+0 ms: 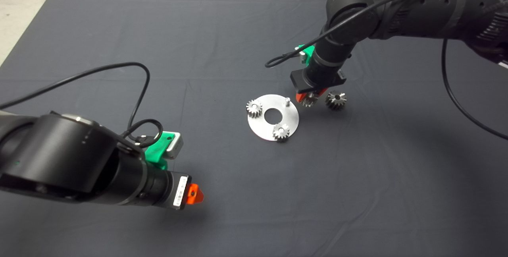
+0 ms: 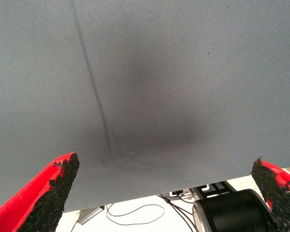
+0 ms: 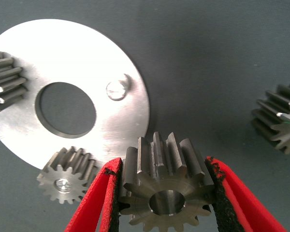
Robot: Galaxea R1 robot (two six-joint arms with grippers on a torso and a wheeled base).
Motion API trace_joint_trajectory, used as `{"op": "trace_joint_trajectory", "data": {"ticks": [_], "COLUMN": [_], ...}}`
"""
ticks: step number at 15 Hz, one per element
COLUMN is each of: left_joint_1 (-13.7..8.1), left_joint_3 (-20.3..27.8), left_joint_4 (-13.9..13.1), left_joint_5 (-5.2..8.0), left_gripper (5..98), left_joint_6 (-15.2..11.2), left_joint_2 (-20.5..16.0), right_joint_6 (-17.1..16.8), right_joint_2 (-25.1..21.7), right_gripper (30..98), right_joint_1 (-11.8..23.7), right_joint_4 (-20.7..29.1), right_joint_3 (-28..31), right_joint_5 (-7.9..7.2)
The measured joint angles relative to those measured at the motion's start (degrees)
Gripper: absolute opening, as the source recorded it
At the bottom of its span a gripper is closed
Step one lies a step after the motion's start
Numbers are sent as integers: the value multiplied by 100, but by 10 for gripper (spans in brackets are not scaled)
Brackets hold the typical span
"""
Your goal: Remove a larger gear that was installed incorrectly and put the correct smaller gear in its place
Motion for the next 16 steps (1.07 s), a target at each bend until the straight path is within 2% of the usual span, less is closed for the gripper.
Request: {"op": "trace_joint_trajectory", "data": {"ticks": [16], "left_joint_1": [0], "left_joint_3": [-11], "left_joint_4": [6], "left_joint_5": [1], "left_gripper": [921], "left_joint_6": [0], "left_joint_2": [1], "right_joint_6": [-13], "right_joint_2": [245], "right_gripper": [374], "right_joint_1": [-76], "right_joint_4": [-334], "right_joint_3": [-122], "right_joint_5": [0]}}
